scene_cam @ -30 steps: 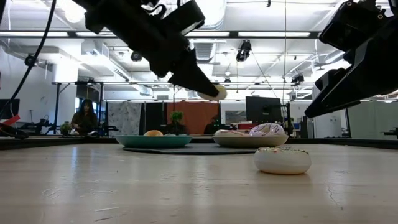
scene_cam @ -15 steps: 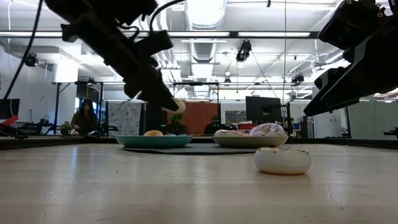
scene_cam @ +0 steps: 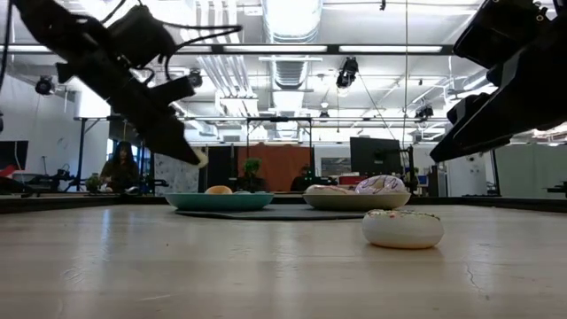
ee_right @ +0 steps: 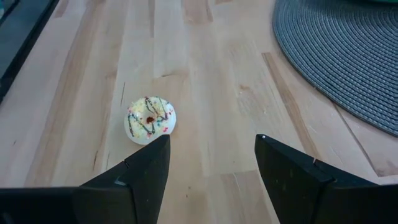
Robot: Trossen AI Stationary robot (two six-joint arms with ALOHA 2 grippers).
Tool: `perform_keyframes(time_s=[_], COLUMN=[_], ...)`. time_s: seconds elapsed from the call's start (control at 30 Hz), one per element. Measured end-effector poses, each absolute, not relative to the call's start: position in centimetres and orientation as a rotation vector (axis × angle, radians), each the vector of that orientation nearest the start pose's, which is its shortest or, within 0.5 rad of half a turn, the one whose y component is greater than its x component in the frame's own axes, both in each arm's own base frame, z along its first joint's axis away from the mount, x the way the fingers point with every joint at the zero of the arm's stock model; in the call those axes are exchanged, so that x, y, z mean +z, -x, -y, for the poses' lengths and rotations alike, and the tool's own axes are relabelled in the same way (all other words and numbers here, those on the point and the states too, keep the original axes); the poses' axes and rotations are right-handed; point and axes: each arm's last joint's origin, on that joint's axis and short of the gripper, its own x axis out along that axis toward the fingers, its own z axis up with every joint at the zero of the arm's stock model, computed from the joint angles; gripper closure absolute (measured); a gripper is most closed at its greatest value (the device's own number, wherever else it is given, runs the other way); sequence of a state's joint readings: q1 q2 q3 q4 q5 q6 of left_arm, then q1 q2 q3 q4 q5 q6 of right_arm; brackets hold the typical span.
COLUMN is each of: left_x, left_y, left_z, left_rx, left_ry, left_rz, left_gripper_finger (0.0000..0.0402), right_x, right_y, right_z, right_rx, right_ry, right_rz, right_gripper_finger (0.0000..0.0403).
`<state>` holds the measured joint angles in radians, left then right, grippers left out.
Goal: Pick & Place donuts
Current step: Put the small yellow donut on the green plate
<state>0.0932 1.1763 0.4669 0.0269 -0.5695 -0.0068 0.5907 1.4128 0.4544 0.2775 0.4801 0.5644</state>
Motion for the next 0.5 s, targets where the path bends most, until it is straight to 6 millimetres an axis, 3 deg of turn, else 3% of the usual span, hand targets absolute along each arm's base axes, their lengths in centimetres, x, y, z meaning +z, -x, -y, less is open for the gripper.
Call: perform_keyframes(time_s=[0.17, 0.5], left_x=[16.6, 15.6], left_y=[-19.5, -18.9], left_z=[-5.1, -7.2], left_rx=[0.674, 0.693], left_ry=[-0.078, 0.003], left_rz=[-0.644, -0.553], left_gripper_finger=[0.022, 0.022], right_x=[14.1, 14.5], right_y=[-20.9, -21.2], right_z=[-12.3, -12.4], right_rx=[-0.071, -0.064], right_ry=[-0.176, -0.162], right_rz=[-0.577, -0.555], right_gripper_finger=[0.0177, 0.0177])
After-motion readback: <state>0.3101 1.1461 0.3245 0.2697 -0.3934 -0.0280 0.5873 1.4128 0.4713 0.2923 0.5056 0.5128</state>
